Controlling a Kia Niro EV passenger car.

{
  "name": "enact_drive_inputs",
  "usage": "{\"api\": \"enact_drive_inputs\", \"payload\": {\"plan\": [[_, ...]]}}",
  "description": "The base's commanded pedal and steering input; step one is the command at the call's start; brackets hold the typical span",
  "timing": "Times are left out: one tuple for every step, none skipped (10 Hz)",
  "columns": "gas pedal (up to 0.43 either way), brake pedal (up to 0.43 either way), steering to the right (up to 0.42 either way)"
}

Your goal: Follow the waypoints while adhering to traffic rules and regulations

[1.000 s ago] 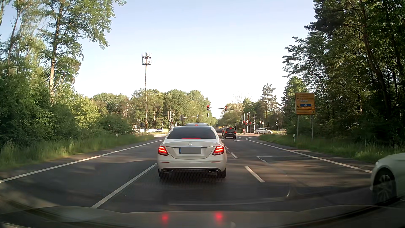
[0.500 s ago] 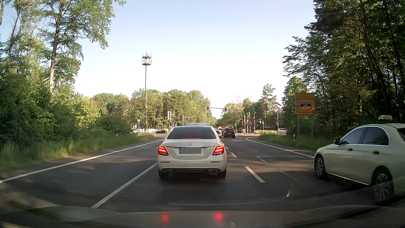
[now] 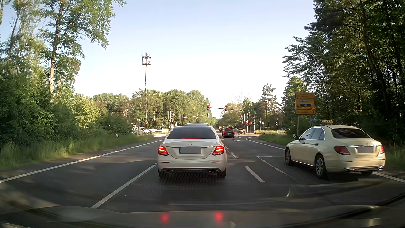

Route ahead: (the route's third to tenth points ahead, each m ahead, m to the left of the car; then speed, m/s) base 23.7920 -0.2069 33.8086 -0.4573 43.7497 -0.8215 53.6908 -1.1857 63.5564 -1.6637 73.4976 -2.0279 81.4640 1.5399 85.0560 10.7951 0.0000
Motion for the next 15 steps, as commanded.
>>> {"api": "enact_drive_inputs", "payload": {"plan": [[0.0, 0.0, -0.004], [0.0, 0.006, -0.004], [0.0, 0.0, -0.005], [0.0, 0.0, -0.004], [0.0, 0.006, -0.004], [0.0, 0.0, -0.004], [0.0, 0.0, -0.004], [0.0, 0.0, -0.004], [0.0, 0.0, -0.005], [0.0, 0.0, -0.004], [0.0, 0.0, -0.004], [0.0, 0.0, -0.004], [0.0, 0.0, -0.004], [0.0, 0.0, -0.004], [0.0, 0.0, -0.004]]}}
